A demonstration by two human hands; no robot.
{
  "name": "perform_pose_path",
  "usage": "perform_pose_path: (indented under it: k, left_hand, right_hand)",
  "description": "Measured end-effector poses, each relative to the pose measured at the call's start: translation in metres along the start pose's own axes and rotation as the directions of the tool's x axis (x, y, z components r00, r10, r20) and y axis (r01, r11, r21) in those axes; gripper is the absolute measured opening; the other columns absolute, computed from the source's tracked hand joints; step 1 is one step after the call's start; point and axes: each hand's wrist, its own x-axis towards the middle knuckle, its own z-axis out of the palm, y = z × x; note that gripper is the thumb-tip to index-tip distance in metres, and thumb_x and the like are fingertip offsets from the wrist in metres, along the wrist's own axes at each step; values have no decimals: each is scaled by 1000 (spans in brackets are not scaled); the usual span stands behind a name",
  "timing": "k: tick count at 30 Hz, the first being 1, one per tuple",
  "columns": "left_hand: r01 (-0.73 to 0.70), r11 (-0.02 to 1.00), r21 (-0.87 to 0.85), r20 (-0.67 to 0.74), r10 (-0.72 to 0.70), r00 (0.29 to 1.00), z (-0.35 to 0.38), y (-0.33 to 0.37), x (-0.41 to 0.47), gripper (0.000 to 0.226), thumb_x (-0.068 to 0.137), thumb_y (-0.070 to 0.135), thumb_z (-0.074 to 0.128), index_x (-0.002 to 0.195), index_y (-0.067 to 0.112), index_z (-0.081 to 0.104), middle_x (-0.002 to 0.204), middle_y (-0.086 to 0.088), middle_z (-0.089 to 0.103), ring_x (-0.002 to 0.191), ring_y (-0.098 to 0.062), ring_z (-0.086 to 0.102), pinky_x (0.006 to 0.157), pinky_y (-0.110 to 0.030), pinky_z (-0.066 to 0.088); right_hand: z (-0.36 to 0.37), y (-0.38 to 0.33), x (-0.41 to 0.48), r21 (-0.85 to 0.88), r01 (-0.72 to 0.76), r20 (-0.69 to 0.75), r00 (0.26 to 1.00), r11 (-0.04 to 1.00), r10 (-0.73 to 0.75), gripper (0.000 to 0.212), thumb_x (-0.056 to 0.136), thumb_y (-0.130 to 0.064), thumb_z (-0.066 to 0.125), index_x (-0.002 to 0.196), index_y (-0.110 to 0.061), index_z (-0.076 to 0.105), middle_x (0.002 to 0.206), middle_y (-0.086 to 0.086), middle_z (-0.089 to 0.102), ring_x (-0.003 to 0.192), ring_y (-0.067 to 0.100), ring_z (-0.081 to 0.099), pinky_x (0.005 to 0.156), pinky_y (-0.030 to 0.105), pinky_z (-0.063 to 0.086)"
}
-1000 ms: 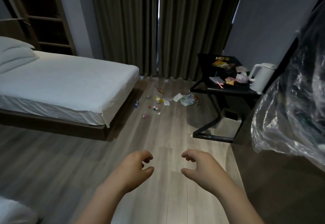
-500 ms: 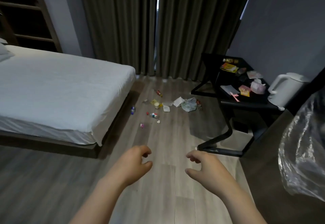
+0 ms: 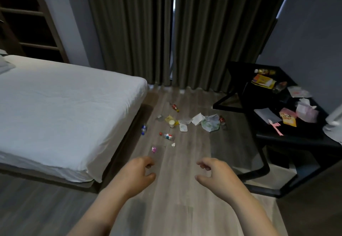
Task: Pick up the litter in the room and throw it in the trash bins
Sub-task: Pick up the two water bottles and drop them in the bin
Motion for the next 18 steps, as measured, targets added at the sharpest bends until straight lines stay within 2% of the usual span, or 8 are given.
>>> perform_pose_path:
  k: [4, 12, 18]
  left_hand:
    - [16, 1000, 16, -9, -15, 1000, -8, 5, 67, 35, 90, 31, 55, 124, 25, 54, 122, 7, 57, 107, -8, 55, 88, -17, 44]
    - [75, 997, 17, 110, -77, 991, -15, -10, 186, 39, 90, 37, 56, 128, 28, 50, 124, 8, 54, 107, -7, 54, 91, -19, 44]
    - [50, 998, 27, 164, -54, 985, -29, -31, 291, 41, 90, 33, 56, 130, 24, 51, 127, 5, 55, 110, -11, 56, 94, -23, 46]
  right_hand:
    - [-16, 15, 71, 17, 13, 25, 1000, 1000, -14, 45, 80, -35, 65, 124, -28, 58, 114, -11, 59, 108, 5, 54, 91, 22, 45]
    - [-23, 37, 182, 37, -16, 85, 996, 999, 13, 45, 80, -35, 67, 124, -28, 58, 112, -10, 58, 106, 5, 54, 89, 20, 44]
    - [-23, 40, 275, 18, -74, 91, 993, 997, 72, 44, 81, -34, 67, 123, -27, 59, 116, -8, 60, 106, 6, 56, 90, 21, 44]
